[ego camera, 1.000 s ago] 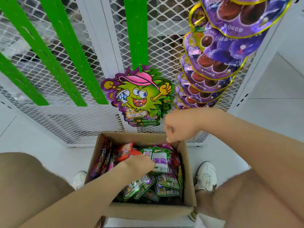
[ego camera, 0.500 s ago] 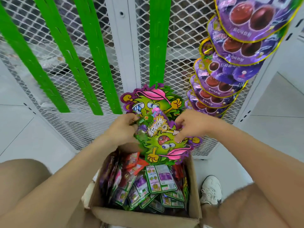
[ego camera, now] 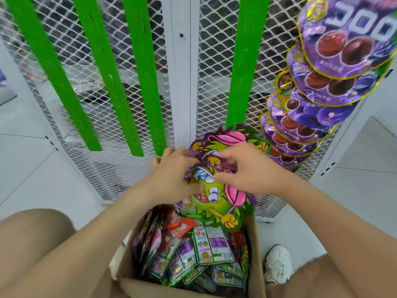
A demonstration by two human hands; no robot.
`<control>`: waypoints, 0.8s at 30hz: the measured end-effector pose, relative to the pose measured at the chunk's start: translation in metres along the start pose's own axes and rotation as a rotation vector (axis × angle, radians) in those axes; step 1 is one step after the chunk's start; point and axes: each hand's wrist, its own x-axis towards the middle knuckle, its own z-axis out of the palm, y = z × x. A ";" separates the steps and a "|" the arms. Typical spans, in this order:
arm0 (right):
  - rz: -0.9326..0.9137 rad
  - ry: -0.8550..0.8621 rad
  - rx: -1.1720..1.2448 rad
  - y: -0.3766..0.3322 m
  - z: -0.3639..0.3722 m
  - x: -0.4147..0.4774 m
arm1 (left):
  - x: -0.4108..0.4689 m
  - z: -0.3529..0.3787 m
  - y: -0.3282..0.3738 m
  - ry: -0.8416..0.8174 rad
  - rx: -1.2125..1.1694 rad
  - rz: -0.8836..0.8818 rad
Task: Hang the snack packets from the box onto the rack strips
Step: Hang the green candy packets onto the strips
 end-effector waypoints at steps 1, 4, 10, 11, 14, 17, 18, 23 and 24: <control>0.016 0.051 0.068 -0.003 -0.004 0.003 | 0.001 -0.007 -0.003 0.001 -0.115 0.002; 0.138 0.181 0.228 0.005 -0.016 0.007 | -0.001 -0.022 -0.010 -0.006 -0.498 -0.078; 0.328 0.217 0.540 0.019 -0.027 0.006 | 0.007 -0.012 -0.009 0.101 -0.998 -0.268; 0.321 0.277 0.596 0.017 -0.028 0.007 | 0.011 -0.012 -0.006 0.177 -0.906 -0.230; 0.201 0.492 0.365 0.011 -0.037 0.010 | 0.018 -0.023 0.011 0.403 -0.596 -0.111; 0.148 0.501 0.020 0.010 -0.044 0.008 | 0.032 -0.044 0.022 0.447 -0.597 -0.010; 0.149 0.470 -0.040 0.009 -0.045 0.007 | 0.037 -0.050 0.024 0.428 -0.629 0.012; 0.244 0.262 -0.193 0.004 -0.041 0.007 | 0.066 -0.056 0.025 0.420 -0.691 -0.022; 0.255 0.243 -0.191 0.005 -0.041 0.008 | 0.070 -0.054 0.025 0.441 -0.690 -0.025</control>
